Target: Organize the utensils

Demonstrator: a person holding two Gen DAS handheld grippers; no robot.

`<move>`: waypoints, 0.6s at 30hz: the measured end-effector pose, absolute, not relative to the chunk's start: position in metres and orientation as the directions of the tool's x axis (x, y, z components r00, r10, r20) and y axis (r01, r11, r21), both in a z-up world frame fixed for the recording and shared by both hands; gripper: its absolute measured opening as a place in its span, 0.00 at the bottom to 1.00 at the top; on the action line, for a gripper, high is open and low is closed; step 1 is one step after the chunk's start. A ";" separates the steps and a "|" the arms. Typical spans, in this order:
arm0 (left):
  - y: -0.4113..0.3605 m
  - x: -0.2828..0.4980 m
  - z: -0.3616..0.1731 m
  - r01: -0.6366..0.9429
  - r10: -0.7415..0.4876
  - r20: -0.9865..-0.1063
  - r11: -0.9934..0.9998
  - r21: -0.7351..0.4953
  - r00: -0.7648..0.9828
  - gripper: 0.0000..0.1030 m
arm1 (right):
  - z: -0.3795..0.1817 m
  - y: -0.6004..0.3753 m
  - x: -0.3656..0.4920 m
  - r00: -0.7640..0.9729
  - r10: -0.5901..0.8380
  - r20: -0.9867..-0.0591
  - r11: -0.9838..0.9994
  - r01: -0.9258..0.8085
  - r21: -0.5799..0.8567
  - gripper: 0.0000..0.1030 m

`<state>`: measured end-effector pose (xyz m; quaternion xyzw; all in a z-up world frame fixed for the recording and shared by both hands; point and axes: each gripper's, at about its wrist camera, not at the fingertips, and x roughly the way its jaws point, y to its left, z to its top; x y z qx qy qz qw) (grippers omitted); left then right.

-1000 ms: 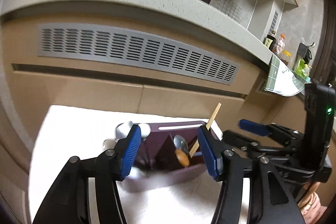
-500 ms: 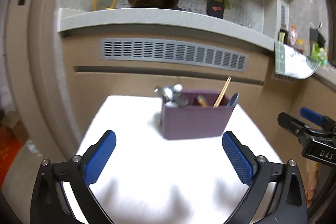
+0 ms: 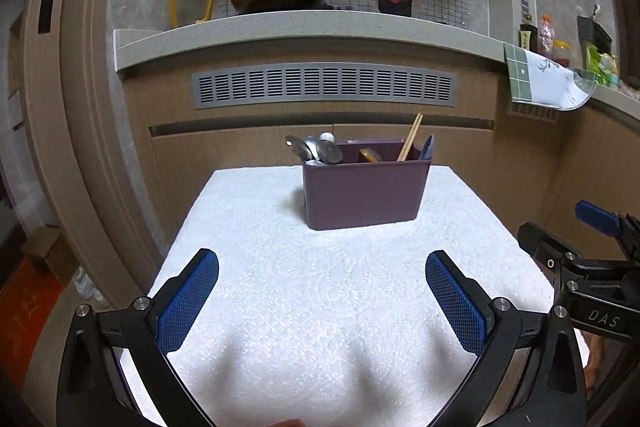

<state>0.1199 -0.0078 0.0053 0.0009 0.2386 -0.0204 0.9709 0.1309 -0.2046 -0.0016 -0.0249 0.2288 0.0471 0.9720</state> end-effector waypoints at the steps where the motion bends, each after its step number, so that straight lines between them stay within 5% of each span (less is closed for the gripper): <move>1: -0.008 0.120 0.006 0.042 -0.041 -0.466 0.999 -0.009 0.884 1.00 | -0.001 -0.206 0.131 0.892 0.080 -0.445 0.994 -0.102 -0.025 0.99; 18: -0.008 0.121 0.007 0.042 -0.041 -0.479 0.999 -0.010 0.877 1.00 | 0.001 -0.206 0.128 0.897 0.079 -0.434 0.993 -0.107 -0.041 0.99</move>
